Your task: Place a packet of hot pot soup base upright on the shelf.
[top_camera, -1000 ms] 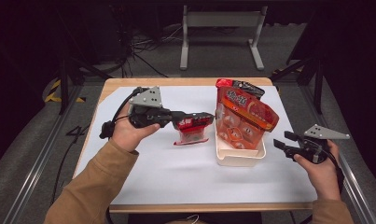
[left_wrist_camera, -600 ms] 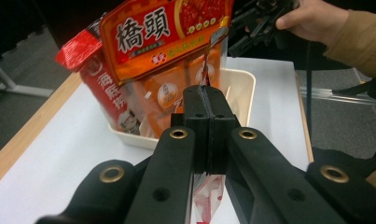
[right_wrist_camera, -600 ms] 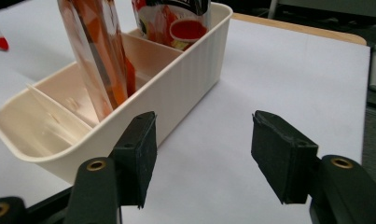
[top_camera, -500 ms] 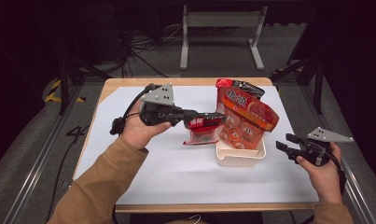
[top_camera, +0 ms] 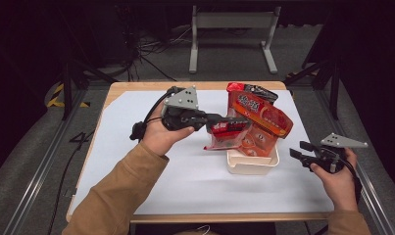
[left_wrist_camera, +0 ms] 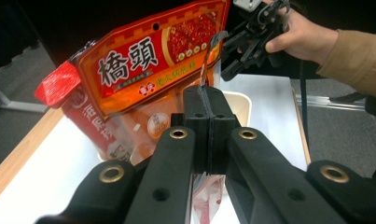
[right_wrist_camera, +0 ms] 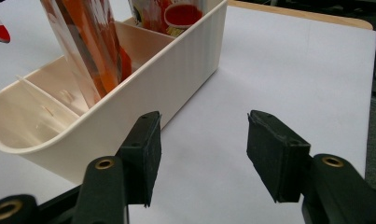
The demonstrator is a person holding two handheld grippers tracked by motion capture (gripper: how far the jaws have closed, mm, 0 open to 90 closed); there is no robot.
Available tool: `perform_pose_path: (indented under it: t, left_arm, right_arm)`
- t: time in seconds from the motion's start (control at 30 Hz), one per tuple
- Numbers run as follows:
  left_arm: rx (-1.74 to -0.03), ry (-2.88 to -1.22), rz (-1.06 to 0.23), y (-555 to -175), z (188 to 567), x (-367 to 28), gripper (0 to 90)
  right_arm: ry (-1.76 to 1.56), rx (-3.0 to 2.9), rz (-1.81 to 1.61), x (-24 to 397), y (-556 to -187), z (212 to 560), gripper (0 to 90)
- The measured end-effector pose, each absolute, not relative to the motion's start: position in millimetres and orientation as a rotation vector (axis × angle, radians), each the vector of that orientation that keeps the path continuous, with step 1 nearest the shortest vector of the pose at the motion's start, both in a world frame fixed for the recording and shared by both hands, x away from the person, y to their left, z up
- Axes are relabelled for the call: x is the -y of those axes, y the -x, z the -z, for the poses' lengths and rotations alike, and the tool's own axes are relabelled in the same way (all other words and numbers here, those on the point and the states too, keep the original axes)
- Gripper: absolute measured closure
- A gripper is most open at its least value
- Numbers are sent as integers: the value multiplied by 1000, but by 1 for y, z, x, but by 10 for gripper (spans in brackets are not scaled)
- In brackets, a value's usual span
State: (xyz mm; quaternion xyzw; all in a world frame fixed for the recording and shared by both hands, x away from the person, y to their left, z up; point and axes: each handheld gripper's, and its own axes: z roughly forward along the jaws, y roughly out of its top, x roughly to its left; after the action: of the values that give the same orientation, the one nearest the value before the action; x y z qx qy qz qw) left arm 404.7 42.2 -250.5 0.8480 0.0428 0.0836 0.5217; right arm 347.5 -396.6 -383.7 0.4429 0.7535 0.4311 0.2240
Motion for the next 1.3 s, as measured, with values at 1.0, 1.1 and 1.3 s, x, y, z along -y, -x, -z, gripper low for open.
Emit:
perform_pose_path:
  t: [1.0,1.1,1.3]
  left_arm:
    - [-34,-1963,-187,-401,259,11,900]
    - [-26,-1955,-187,-400,261,16,900]
    - [-18,-1950,-187,-400,265,23,900]
  right_arm:
    - [-1221,-2034,-1247,402,-344,379,446]
    - [-1222,-2035,-1249,402,-344,379,446]
    - [-1229,-2033,-1258,403,-343,378,439]
